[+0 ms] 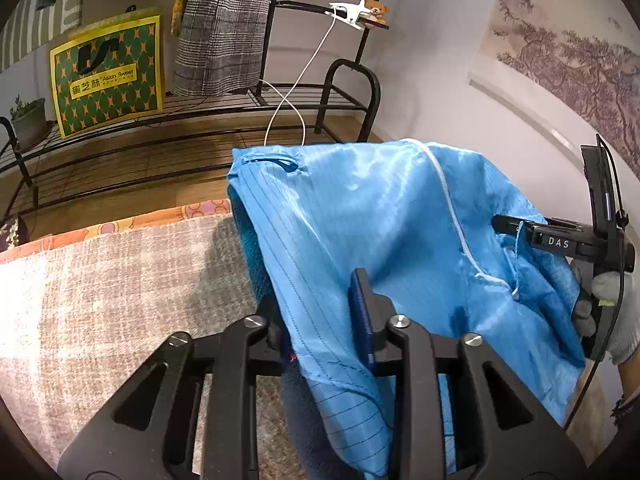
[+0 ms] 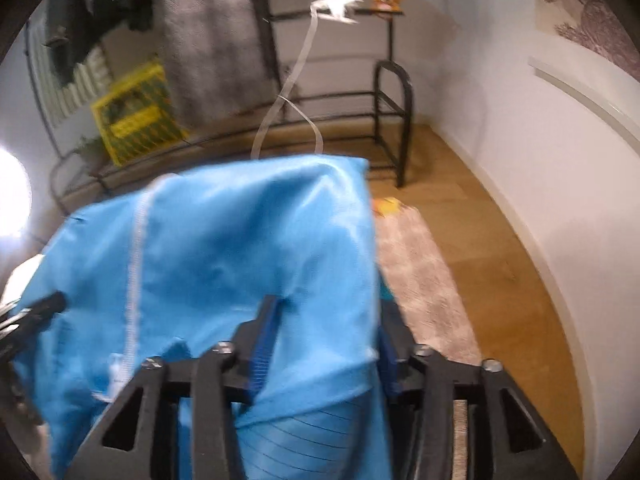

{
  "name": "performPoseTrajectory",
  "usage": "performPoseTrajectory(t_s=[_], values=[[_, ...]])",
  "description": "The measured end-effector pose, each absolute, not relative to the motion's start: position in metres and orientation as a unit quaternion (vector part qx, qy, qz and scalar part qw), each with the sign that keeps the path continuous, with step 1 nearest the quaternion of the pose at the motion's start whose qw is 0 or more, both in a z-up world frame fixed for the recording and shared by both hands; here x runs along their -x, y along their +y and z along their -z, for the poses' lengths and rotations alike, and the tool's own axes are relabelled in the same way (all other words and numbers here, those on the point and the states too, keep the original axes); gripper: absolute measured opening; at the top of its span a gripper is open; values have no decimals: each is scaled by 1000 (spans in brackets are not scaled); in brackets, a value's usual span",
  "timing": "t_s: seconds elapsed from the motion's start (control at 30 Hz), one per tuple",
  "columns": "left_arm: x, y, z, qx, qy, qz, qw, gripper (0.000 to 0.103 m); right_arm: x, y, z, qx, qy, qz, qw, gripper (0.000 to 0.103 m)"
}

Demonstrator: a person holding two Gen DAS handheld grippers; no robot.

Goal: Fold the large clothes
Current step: 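Lift the folded coat with both grippers and carry it onto the dark garment pile, then lower the coat onto the dark garment and open both grippers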

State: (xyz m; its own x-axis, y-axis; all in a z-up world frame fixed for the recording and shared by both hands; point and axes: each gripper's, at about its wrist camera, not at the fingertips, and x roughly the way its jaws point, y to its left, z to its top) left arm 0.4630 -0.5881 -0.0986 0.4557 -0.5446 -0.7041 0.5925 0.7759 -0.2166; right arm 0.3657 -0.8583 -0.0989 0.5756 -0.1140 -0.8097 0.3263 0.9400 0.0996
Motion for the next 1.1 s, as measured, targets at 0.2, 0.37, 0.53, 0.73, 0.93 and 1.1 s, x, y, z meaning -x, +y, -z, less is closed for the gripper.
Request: performPoseTrajectory(t_s=[0.2, 0.37, 0.53, 0.73, 0.93, 1.1], values=[[-456, -574, 84, -28, 400, 317, 859, 33, -343, -871, 85, -105, 434, 171, 878, 66], [-431, -557, 55, -38, 388, 315, 865, 33, -319, -864, 55, -75, 427, 193, 880, 59], [-394, -533, 11, -45, 366, 314, 875, 33, -283, -861, 24, -74, 421, 210, 879, 59], [-338, -501, -61, -52, 313, 311, 896, 33, -228, -846, -35, -83, 387, 203, 895, 58], [-278, -469, -141, -53, 258, 317, 911, 33, -168, -817, -119, -70, 342, 193, 917, 58], [-221, -442, -197, -55, 219, 326, 918, 33, -112, -789, -186, -64, 299, 177, 935, 58]])
